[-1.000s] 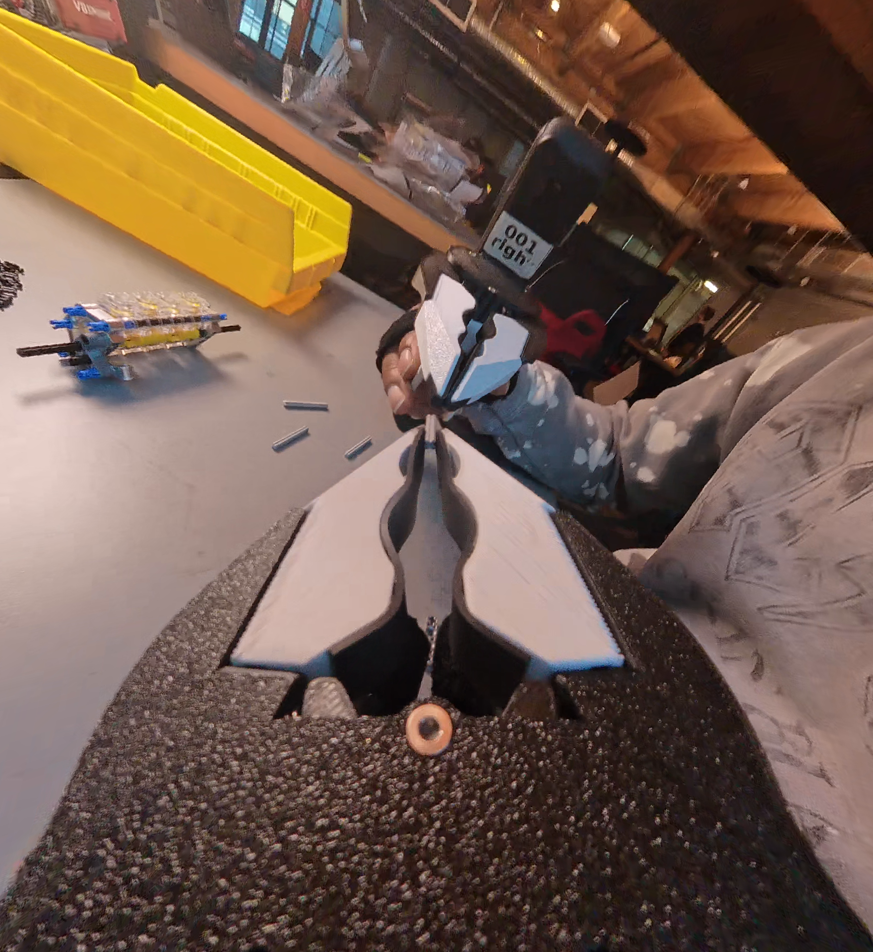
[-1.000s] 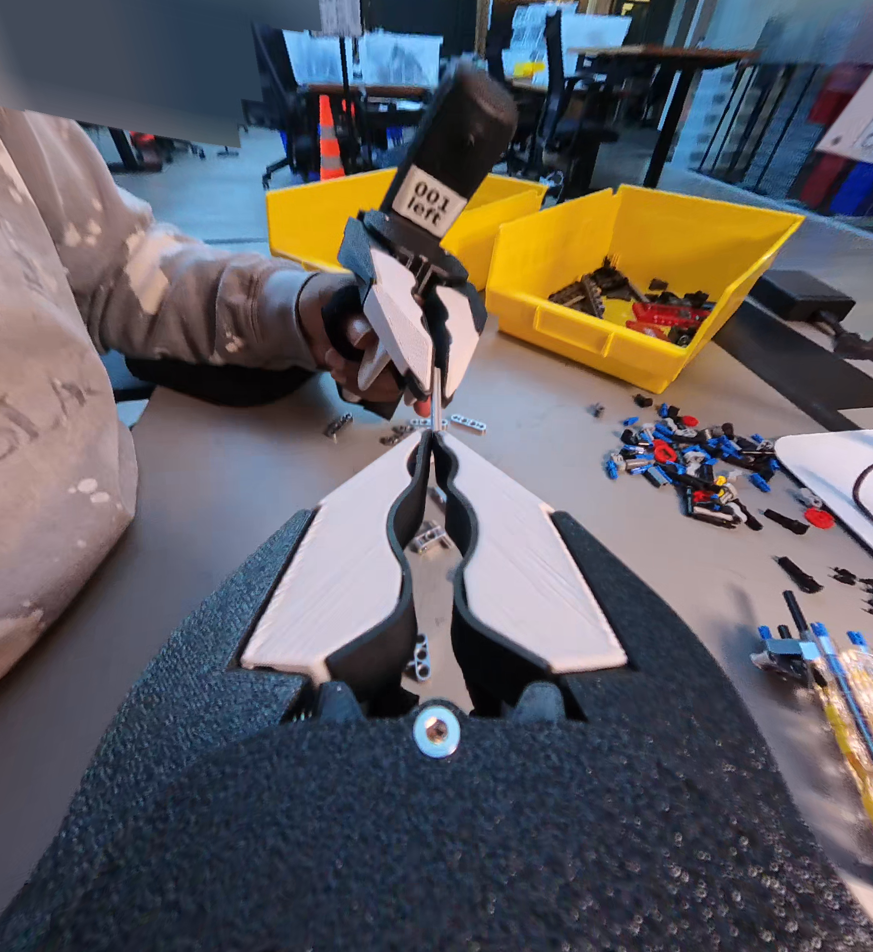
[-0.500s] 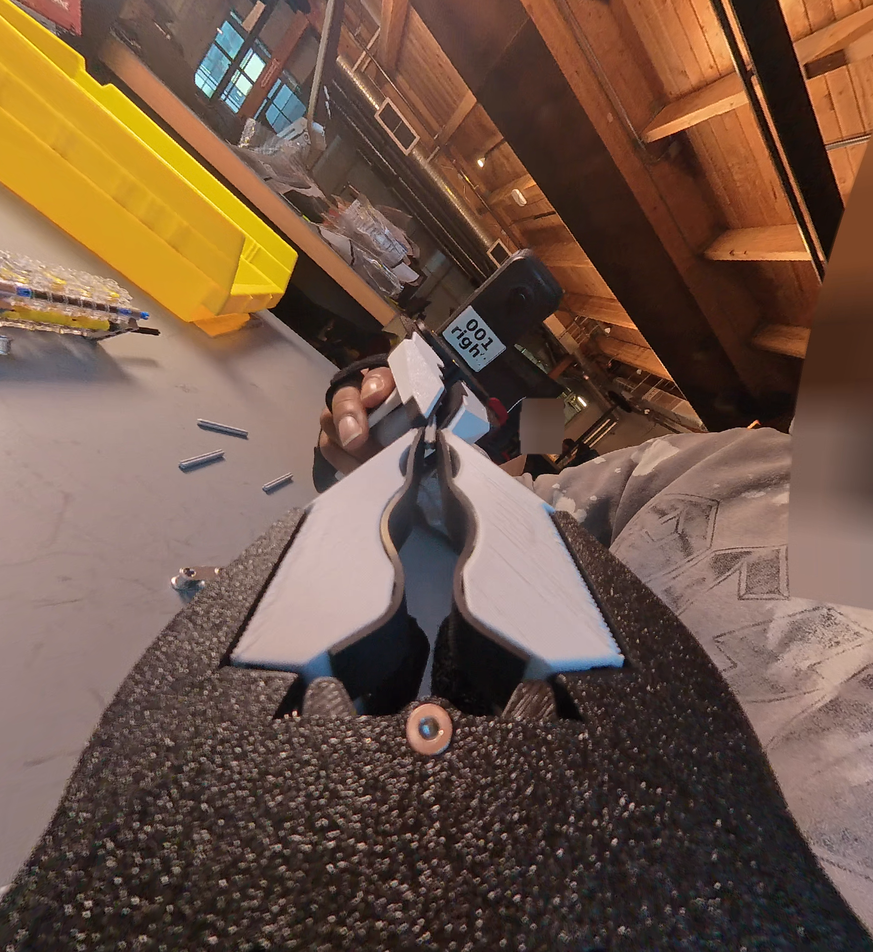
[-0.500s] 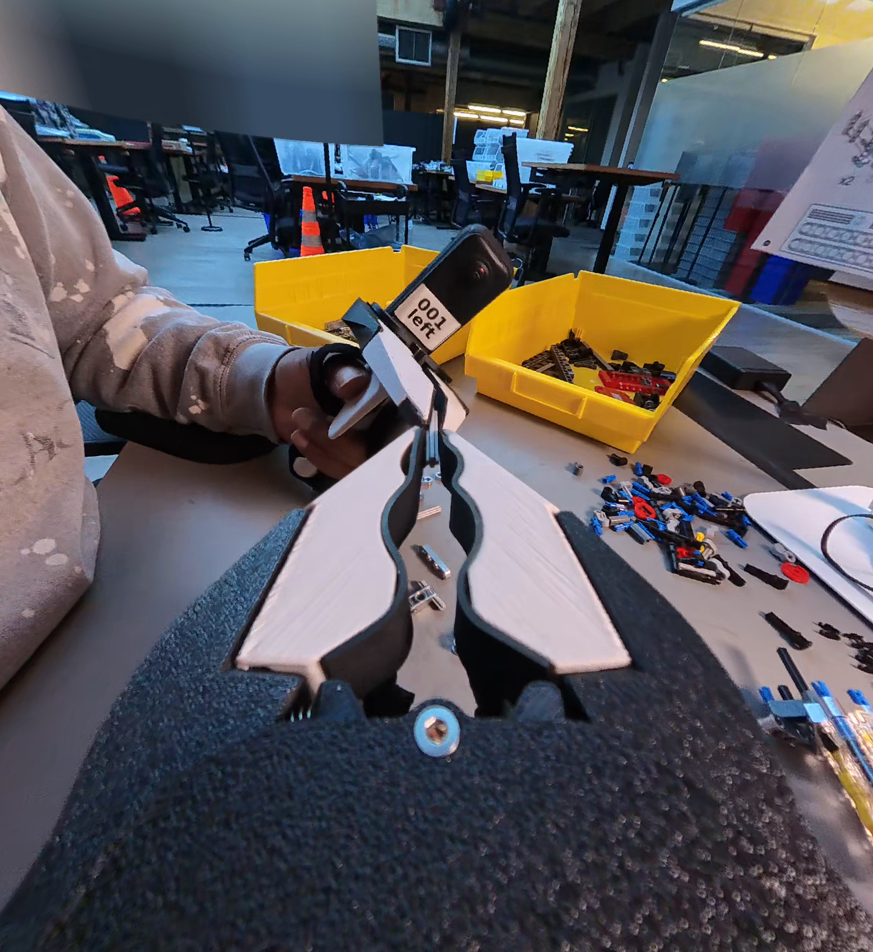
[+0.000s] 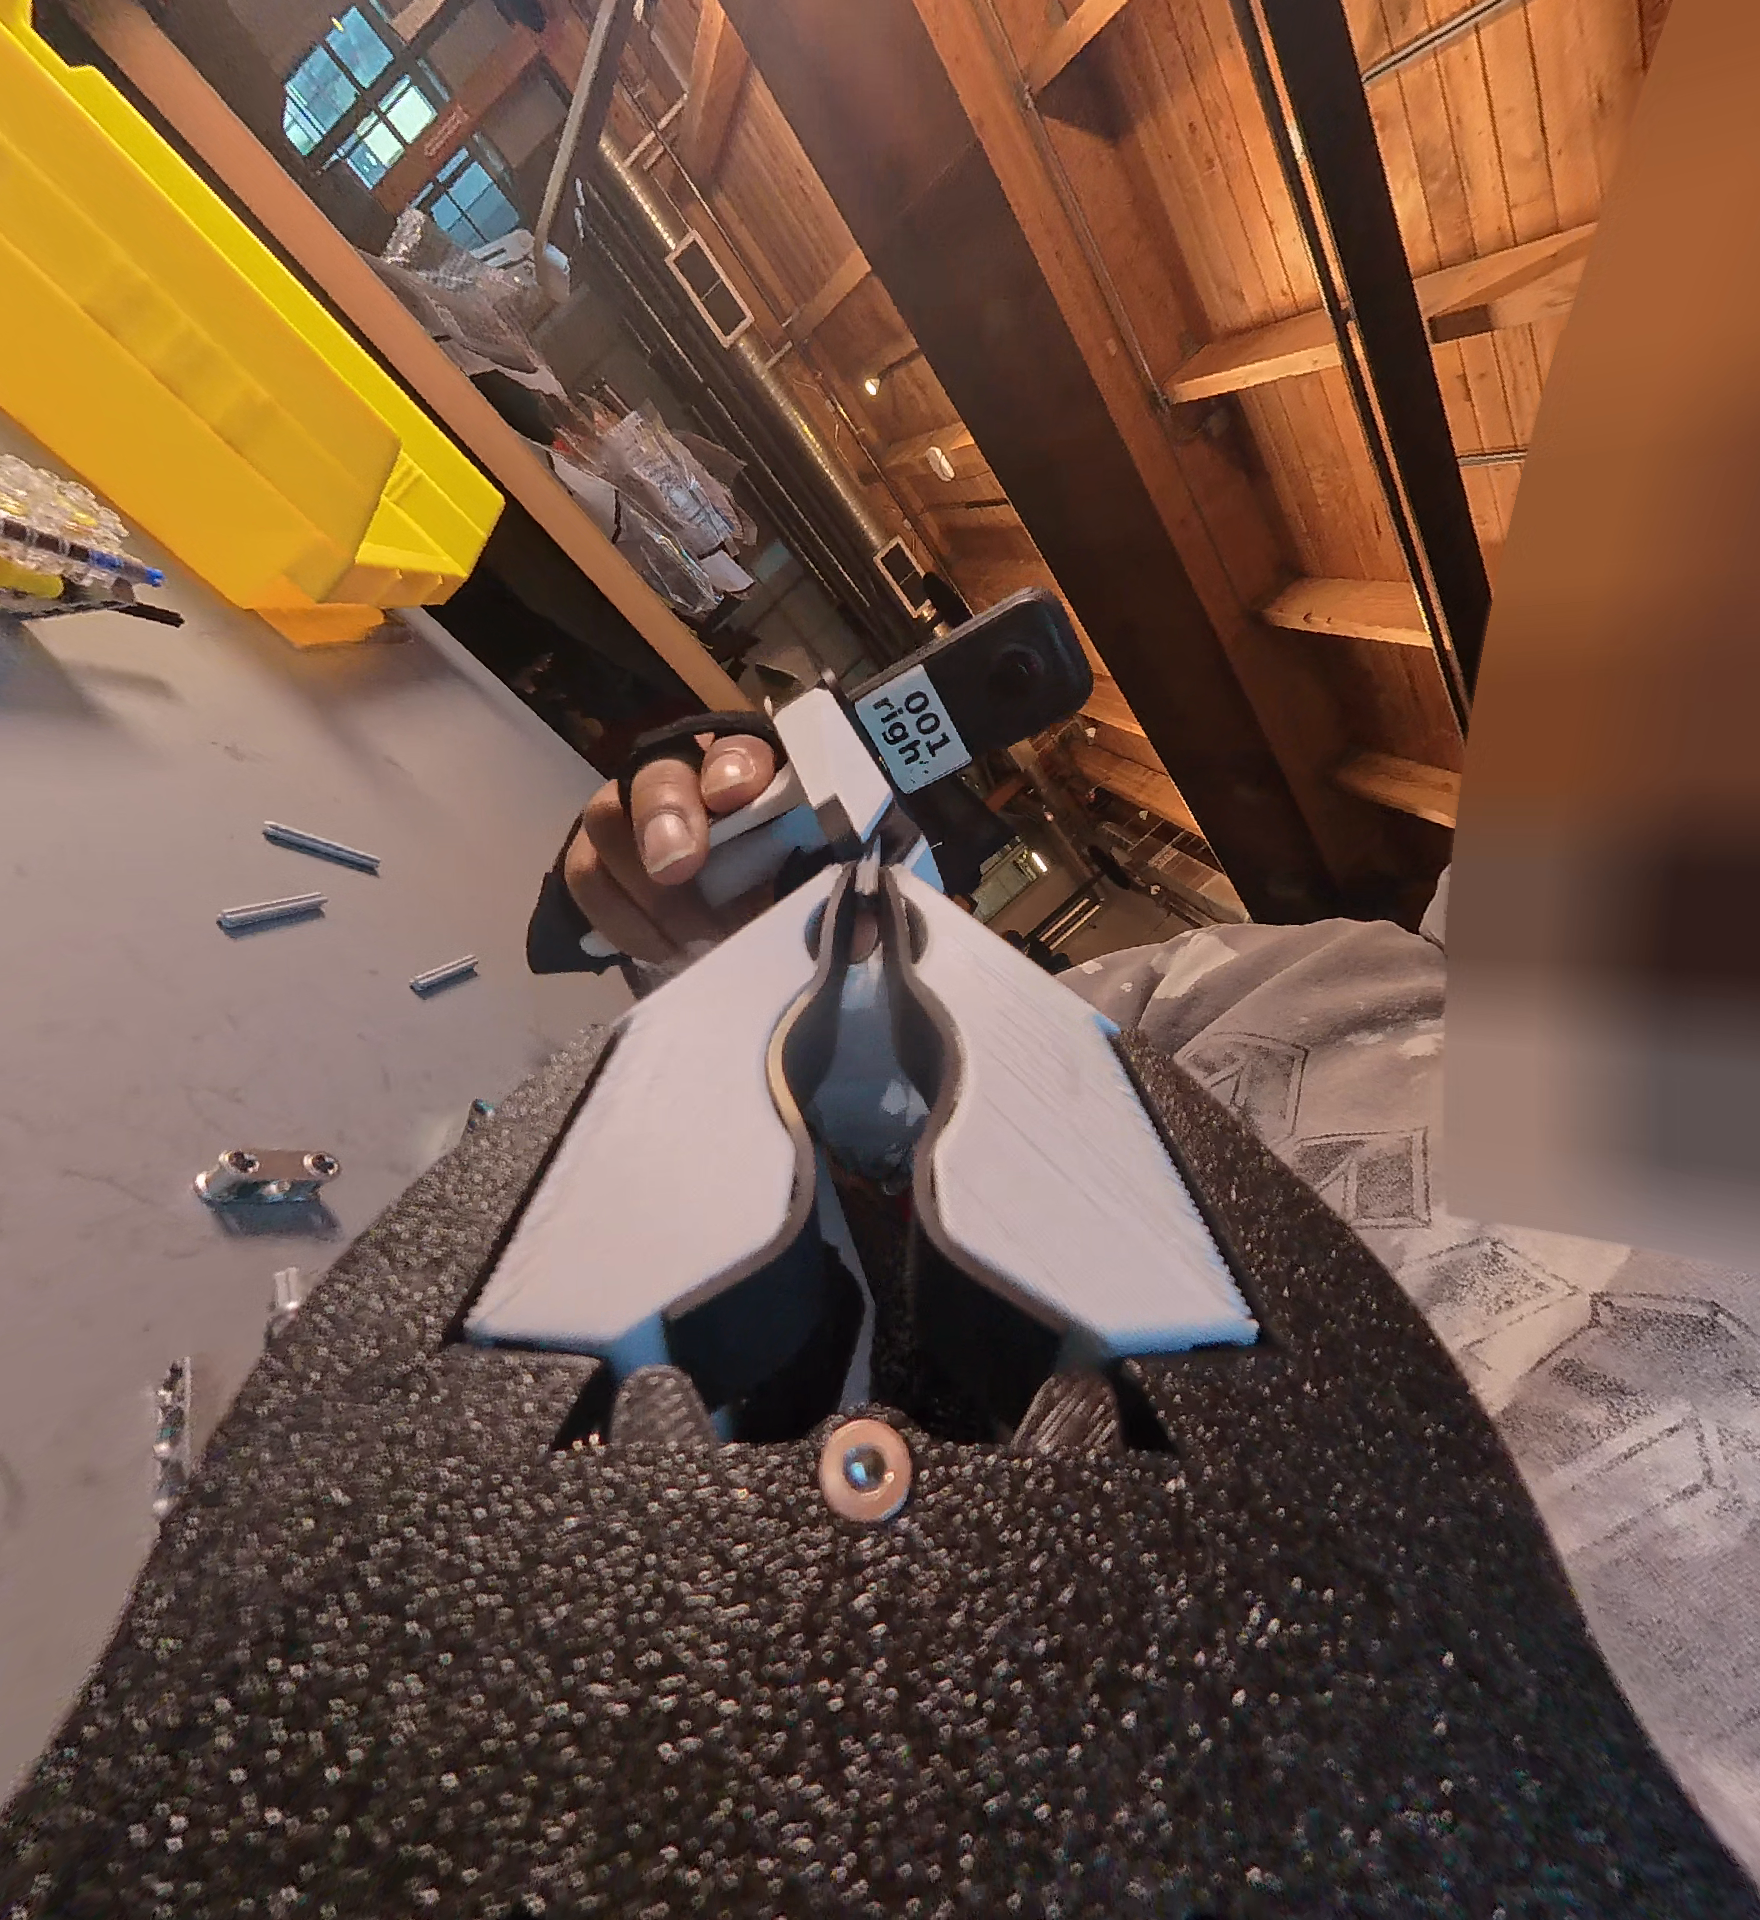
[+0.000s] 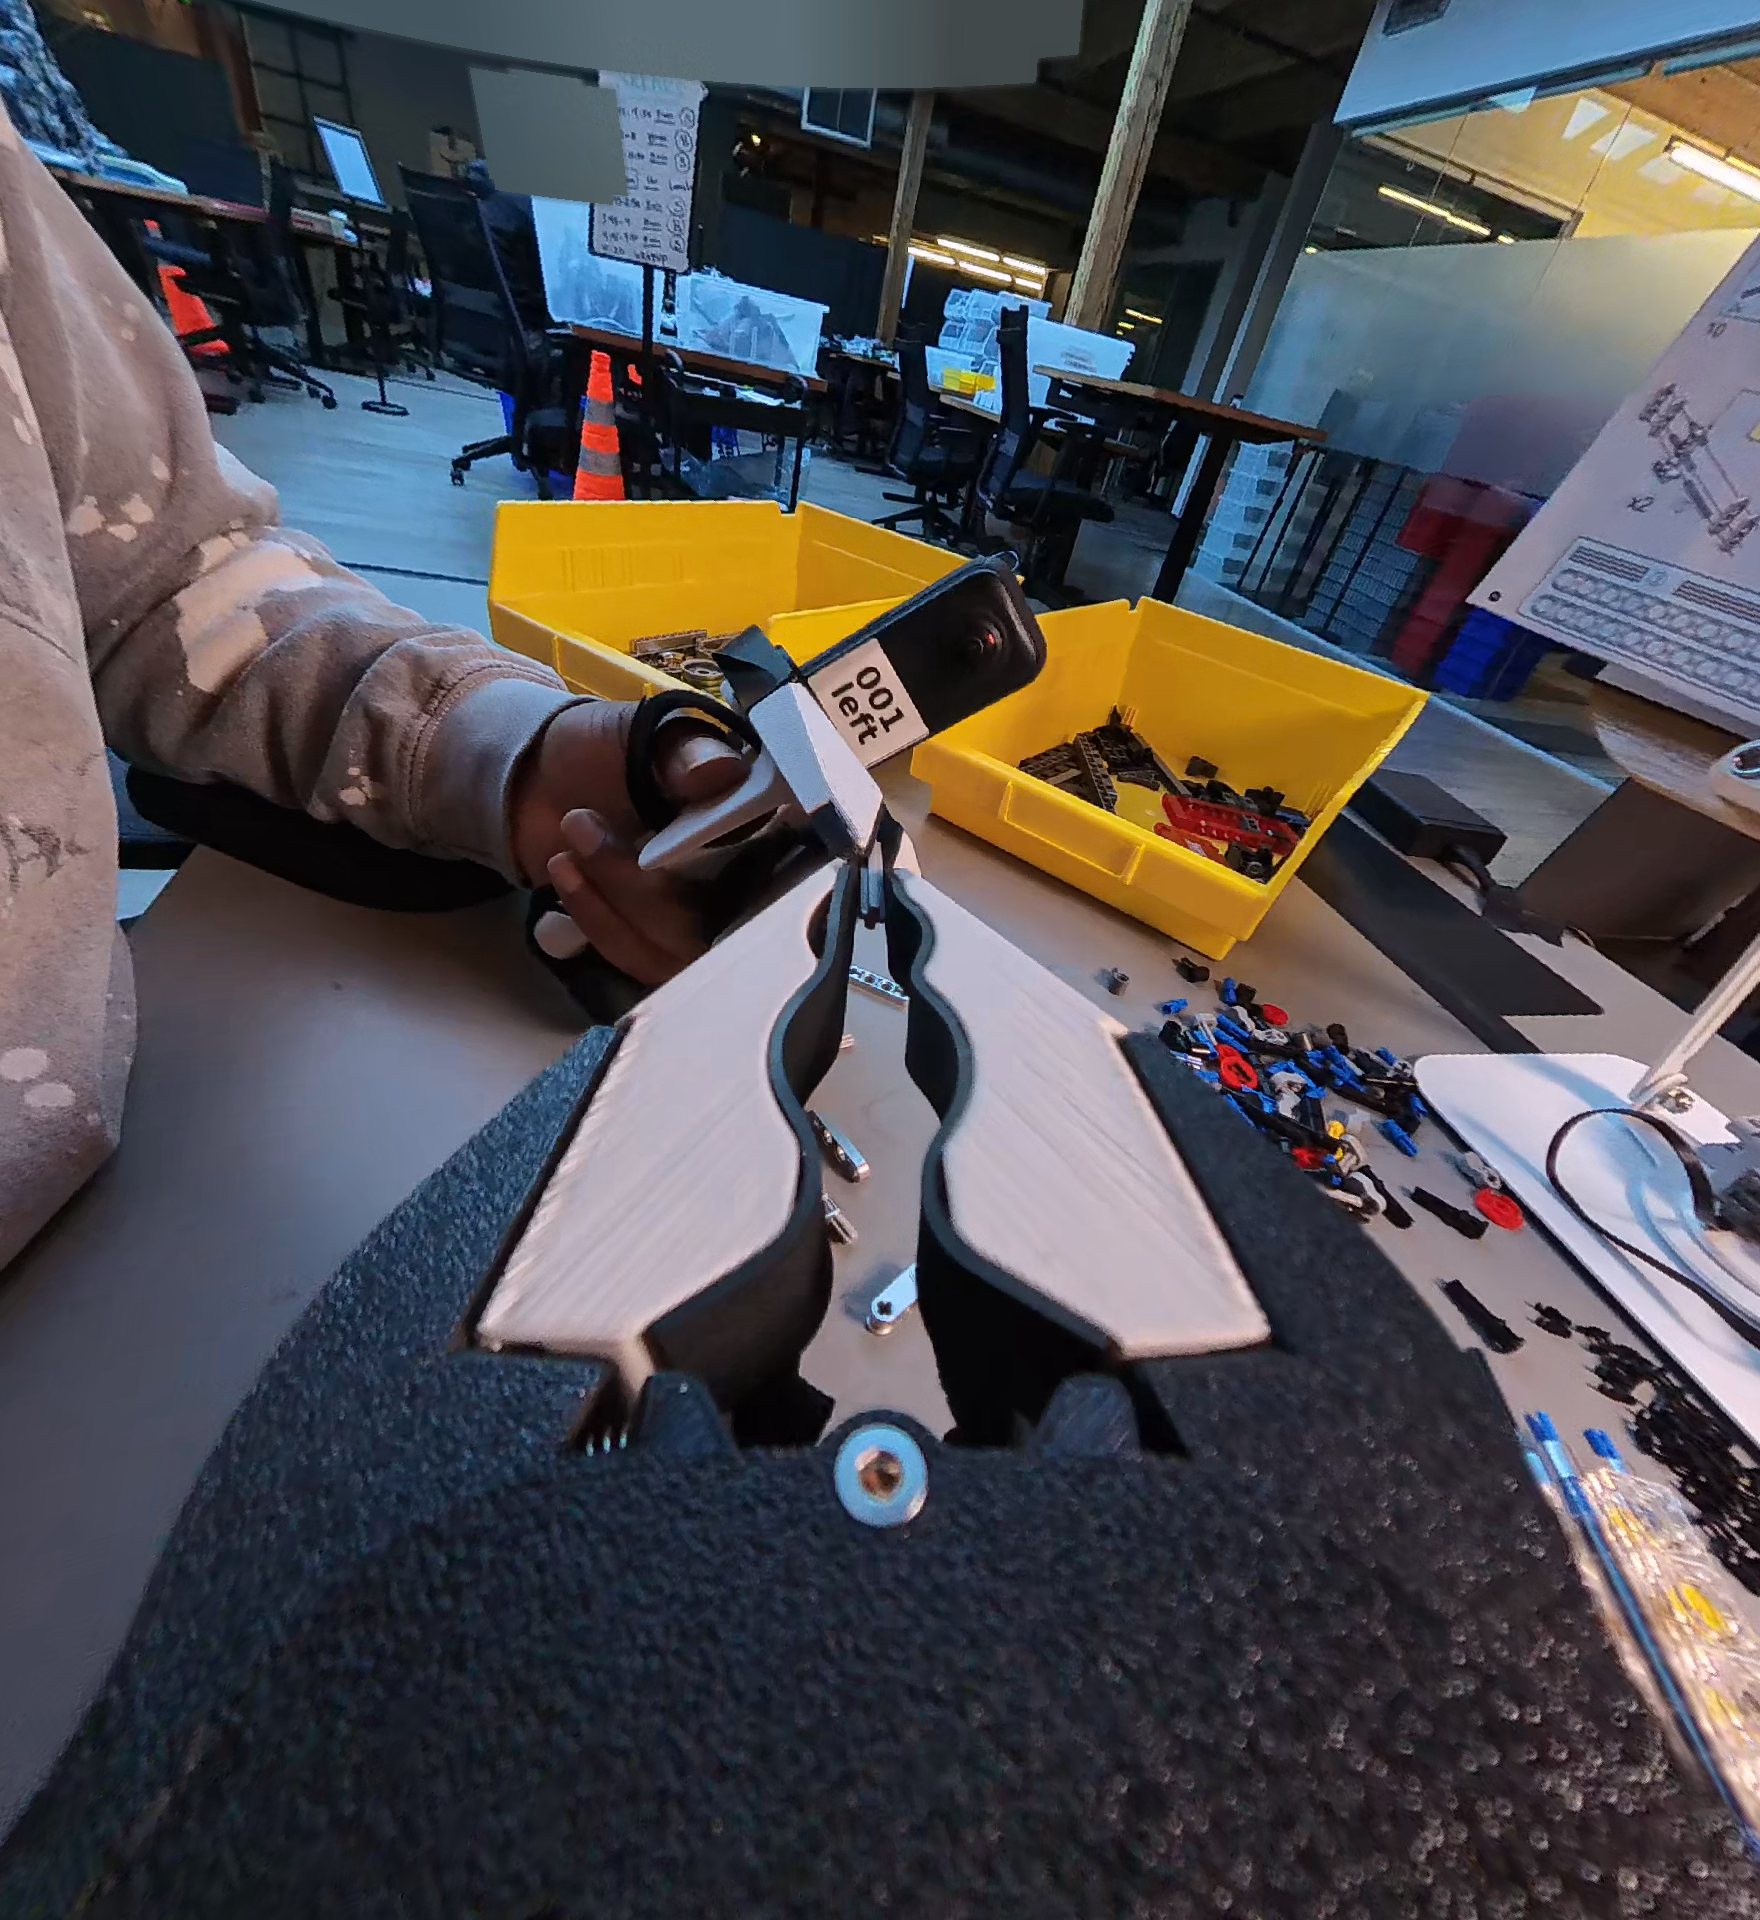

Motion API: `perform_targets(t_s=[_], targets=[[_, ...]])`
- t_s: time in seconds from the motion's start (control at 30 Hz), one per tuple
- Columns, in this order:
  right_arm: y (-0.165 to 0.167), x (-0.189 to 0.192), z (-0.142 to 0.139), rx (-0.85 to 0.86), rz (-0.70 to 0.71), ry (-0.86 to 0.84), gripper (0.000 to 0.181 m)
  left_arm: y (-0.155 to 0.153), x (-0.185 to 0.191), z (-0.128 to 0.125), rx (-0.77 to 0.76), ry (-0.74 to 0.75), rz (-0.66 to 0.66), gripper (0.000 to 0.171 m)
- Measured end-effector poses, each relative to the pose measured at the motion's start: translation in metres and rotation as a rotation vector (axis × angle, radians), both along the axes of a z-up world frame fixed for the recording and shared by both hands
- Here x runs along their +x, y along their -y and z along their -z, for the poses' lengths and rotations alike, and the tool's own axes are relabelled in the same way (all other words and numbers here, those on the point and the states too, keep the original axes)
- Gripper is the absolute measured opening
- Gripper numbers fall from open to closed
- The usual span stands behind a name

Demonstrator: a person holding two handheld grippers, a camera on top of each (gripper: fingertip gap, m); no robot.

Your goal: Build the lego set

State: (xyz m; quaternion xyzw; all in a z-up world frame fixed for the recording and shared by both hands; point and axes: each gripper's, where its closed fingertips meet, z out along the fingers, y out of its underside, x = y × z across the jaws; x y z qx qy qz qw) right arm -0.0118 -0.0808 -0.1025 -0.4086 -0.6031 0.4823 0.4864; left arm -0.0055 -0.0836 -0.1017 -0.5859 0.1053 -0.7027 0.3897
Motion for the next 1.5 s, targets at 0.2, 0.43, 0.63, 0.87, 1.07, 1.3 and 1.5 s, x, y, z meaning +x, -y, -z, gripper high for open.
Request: perform_targets(t_s=[0.2, 0.43, 0.63, 0.87, 1.07, 1.3, 1.5], targets=[[0.001, 0.001, 0.007, 0.207, 0.041, 0.022, 0.003, 0.000, 0.001, 0.007, -0.112, 0.032, 0.059, 0.002], [0.003, 0.003, 0.010, 0.261, 0.038, 0.055, 0.002, 0.002, 0.003, 0.010, -0.181, 0.079, 0.112, 0.002], [-0.002, 0.005, 0.016, 0.216, 0.035, 0.089, 0.002, -0.005, -0.010, 0.022, -0.039, -0.163, 0.014, 0.004], [-0.017, 0.014, 0.054, 0.201, 0.020, 0.296, 0.002, -0.016, -0.030, 0.082, 0.183, -0.828, -0.104, 0.014], [-0.021, 0.014, 0.078, 0.230, 0.030, 0.402, 0.002, -0.004, -0.018, 0.116, 0.219, -1.068, -0.023, 0.019], [-0.034, 0.015, 0.082, 0.223, 0.075, 0.416, 0.003, -0.003, -0.015, 0.129, 0.192, -1.195, -0.045, 0.033], [-0.034, 0.016, 0.083, 0.232, 0.079, 0.424, 0.003, -0.005, -0.015, 0.135, 0.211, -1.277, -0.077, 0.025]])
